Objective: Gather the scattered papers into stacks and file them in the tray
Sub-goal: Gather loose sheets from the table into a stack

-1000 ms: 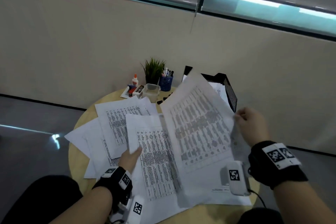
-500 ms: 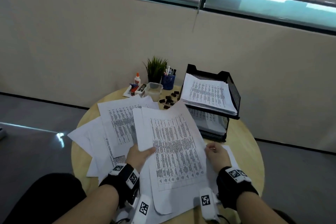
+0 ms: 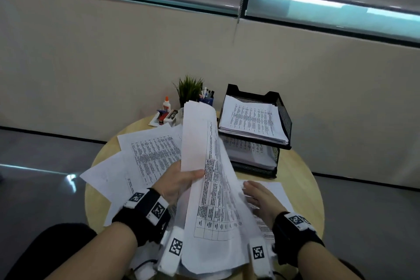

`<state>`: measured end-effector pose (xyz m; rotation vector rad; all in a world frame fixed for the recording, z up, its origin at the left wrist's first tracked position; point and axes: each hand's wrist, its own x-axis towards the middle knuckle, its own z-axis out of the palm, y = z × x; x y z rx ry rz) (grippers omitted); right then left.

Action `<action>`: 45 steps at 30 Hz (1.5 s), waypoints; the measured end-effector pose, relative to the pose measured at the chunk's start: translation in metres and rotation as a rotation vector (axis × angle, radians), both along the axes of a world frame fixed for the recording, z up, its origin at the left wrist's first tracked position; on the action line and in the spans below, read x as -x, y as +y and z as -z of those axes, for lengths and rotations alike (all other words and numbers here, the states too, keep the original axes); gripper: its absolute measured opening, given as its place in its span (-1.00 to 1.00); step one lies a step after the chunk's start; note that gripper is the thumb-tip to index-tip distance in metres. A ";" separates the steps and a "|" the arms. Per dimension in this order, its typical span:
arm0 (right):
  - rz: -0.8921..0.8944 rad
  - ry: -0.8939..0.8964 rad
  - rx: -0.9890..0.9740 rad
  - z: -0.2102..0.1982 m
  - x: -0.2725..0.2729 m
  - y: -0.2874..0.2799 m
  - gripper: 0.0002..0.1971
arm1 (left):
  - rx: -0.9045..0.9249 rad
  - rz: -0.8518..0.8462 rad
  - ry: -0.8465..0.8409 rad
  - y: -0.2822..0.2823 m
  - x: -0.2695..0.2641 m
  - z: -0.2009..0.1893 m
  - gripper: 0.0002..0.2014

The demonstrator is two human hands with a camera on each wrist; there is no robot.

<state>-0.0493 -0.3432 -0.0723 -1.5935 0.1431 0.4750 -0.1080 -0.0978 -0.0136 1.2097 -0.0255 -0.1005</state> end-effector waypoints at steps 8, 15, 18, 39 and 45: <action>-0.158 0.189 -0.422 -0.012 0.013 0.023 -0.21 | -0.013 0.111 -0.083 0.017 0.005 -0.020 -0.17; -0.069 -0.013 -0.526 -0.040 0.015 0.007 -0.17 | -0.068 0.092 -0.114 0.036 -0.001 -0.036 -0.32; -0.043 -0.154 -0.448 -0.058 0.009 -0.007 -0.16 | -0.245 -0.003 -0.122 0.034 -0.008 -0.039 -0.40; 0.145 -0.506 -0.425 -0.098 0.027 -0.004 -0.62 | -0.150 -0.435 -0.186 -0.028 -0.018 -0.034 -0.87; 0.132 -0.516 -0.238 -0.087 0.033 -0.004 -0.51 | -0.207 -0.389 -0.128 -0.023 -0.017 -0.021 -0.81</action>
